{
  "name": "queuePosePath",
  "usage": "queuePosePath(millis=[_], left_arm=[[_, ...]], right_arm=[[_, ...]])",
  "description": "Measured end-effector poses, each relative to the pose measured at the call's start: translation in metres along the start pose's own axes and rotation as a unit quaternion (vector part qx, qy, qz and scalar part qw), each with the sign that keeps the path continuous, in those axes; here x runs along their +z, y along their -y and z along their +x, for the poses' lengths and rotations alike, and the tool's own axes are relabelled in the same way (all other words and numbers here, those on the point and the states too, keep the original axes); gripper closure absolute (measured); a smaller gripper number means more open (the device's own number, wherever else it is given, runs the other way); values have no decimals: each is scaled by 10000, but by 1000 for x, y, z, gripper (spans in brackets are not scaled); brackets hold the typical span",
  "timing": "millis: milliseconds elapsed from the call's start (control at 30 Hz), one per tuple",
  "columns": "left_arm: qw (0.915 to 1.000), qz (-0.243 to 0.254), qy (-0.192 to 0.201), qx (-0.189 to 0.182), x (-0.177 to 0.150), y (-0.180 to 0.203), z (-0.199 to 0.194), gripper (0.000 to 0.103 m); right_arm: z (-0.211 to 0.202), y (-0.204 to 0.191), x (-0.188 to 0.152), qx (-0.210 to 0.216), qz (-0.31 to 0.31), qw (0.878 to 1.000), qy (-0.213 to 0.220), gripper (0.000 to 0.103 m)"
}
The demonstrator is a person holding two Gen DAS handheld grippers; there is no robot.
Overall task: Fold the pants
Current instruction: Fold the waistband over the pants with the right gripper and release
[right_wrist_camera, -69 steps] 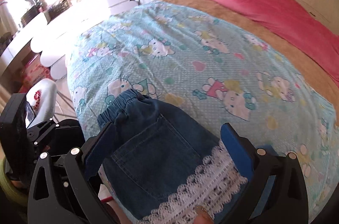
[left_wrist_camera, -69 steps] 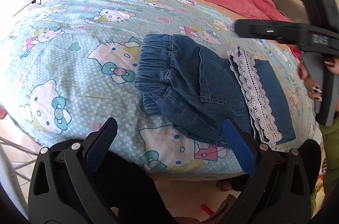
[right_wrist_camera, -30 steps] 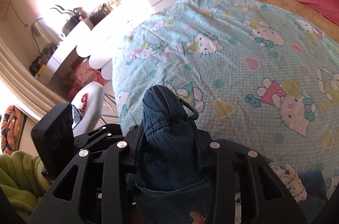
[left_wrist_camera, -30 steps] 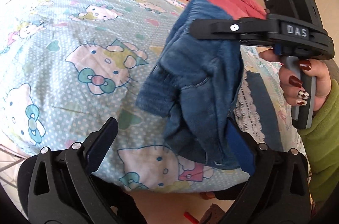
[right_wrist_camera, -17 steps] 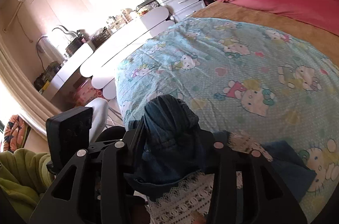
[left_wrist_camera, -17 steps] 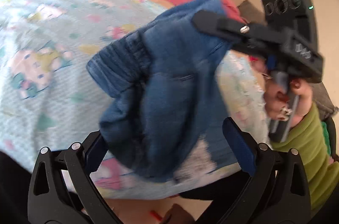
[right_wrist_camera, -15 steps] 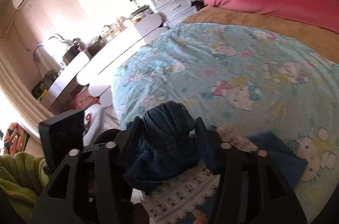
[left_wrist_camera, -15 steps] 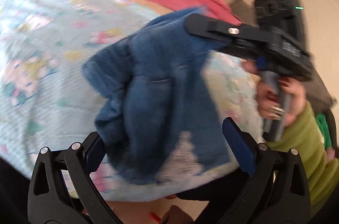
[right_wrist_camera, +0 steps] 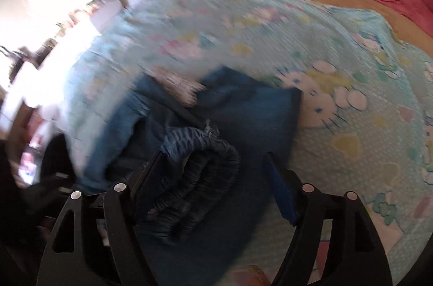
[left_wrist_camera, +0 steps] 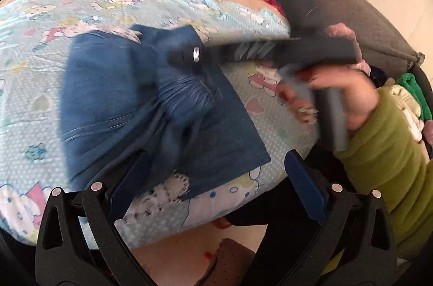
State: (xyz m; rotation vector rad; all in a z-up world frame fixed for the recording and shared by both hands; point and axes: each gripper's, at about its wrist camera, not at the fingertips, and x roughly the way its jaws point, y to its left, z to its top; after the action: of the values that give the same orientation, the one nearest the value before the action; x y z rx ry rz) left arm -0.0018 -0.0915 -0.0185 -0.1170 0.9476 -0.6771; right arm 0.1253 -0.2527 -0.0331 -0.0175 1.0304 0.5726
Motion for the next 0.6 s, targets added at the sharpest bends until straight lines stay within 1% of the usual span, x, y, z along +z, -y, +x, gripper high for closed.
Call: queuePosePath(millis=[67,133,167,233,300,400,433,467,567,600], left_arm=[[9999,-2,119,61,-2,-3,-14,10],[9988,12,281,400,-2,-9,-30,10],[9972,39,354,655,0,-14,-37,10],[9943,-10,447,968,4,-30,-46,9],[9913,-142,563,1182,5,-45,-54,9],[9870,-368,647,1427,7,-67,-66,9],[9858,-406,654,1492,6,-68,-69,9],[9843,-448,663,1574,6,-72,-71,9],[9822,-494,634,1699,4,-77,-75,9],[9817,-506,622,1729,7,-74,-72,9]], right_arm=[[-4,6,-4,127,200,9996,123,31],[-22,4,-8,96,183,9989,416,29],[-34,2,-10,33,154,9981,601,29],[-56,-1,-14,2,117,9959,892,29],[-77,-6,-22,46,39,9937,1120,24],[-96,-20,-35,-82,-252,9914,1281,24],[-100,-25,-39,-107,-346,9908,1302,20],[-102,-31,-41,-130,-405,9905,1311,14],[-109,-49,-55,-119,-731,9883,1331,14],[-112,-57,-61,-132,-887,9874,1306,14]])
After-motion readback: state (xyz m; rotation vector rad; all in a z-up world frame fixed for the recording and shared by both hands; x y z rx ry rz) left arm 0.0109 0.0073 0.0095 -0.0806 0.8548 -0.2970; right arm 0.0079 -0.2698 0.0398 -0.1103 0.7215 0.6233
